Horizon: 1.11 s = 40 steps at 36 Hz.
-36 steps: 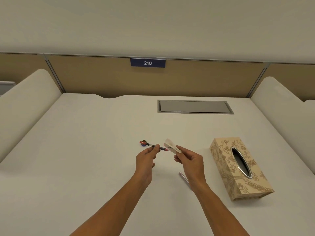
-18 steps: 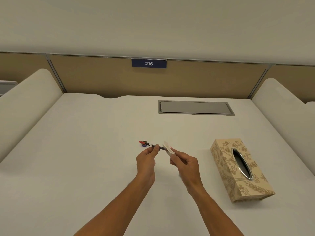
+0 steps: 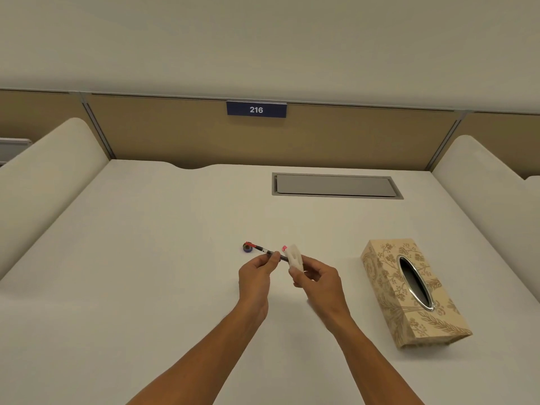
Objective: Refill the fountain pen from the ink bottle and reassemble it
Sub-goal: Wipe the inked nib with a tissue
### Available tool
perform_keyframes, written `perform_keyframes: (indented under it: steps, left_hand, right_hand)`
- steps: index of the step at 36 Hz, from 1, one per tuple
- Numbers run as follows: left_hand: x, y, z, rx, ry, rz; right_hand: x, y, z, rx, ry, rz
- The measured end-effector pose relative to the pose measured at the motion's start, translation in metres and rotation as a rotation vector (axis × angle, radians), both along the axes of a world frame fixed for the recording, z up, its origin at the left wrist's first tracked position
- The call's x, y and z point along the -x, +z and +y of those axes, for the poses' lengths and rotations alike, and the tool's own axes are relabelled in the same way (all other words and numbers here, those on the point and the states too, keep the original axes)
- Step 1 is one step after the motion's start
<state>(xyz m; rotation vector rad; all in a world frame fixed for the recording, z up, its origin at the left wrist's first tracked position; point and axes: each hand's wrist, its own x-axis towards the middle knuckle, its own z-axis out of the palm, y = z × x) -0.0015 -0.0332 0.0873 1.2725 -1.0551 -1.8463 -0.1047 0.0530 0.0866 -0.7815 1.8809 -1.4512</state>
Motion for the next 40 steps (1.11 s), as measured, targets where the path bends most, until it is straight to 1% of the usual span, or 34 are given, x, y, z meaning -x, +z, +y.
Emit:
perform_keyframes:
  steps: [6, 13, 18, 20, 21, 23, 26, 29, 31, 35, 37, 40]
  left_hand:
    - [0.002, 0.000, 0.002, 0.012, -0.001, -0.018]
    - [0.003, 0.002, 0.007, 0.018, -0.005, -0.023]
    - [0.004, 0.003, 0.007, 0.015, 0.018, -0.035]
    - [0.003, 0.004, 0.005, 0.002, 0.033, -0.033]
    - [0.003, 0.004, 0.003, -0.009, 0.048, -0.031]
    - [0.002, 0.006, -0.001, -0.028, 0.075, -0.030]
    - [0.001, 0.008, -0.005, -0.042, 0.082, -0.020]
    - [0.001, 0.008, -0.007, -0.049, 0.083, -0.019]
    - [0.002, 0.007, -0.007, -0.053, 0.083, -0.022]
    - [0.001, 0.006, -0.005, -0.055, 0.076, -0.023]
    - [0.000, 0.005, -0.003, -0.055, 0.067, -0.018]
    - [0.001, 0.006, -0.002, -0.055, 0.058, -0.016]
  right_hand:
    - [0.002, -0.001, 0.001, -0.053, -0.018, 0.124]
    - [0.004, -0.003, 0.000, -0.080, -0.088, 0.209]
    - [0.002, -0.003, 0.001, -0.055, -0.128, 0.400]
    - [0.001, -0.005, 0.002, -0.056, -0.145, 0.419]
    - [0.002, -0.005, 0.002, -0.059, -0.150, 0.399]
    - [0.003, -0.005, 0.003, -0.072, -0.156, 0.305]
    - [0.007, -0.002, 0.005, -0.089, -0.169, 0.069]
    - [0.011, -0.003, 0.006, -0.056, -0.173, -0.165]
    - [0.013, -0.003, 0.005, -0.023, -0.169, -0.337]
    - [0.015, 0.004, 0.003, 0.112, -0.161, -0.727]
    - [0.015, 0.008, 0.004, 0.150, -0.144, -0.826]
    - [0.015, 0.008, 0.005, 0.161, -0.148, -0.868]
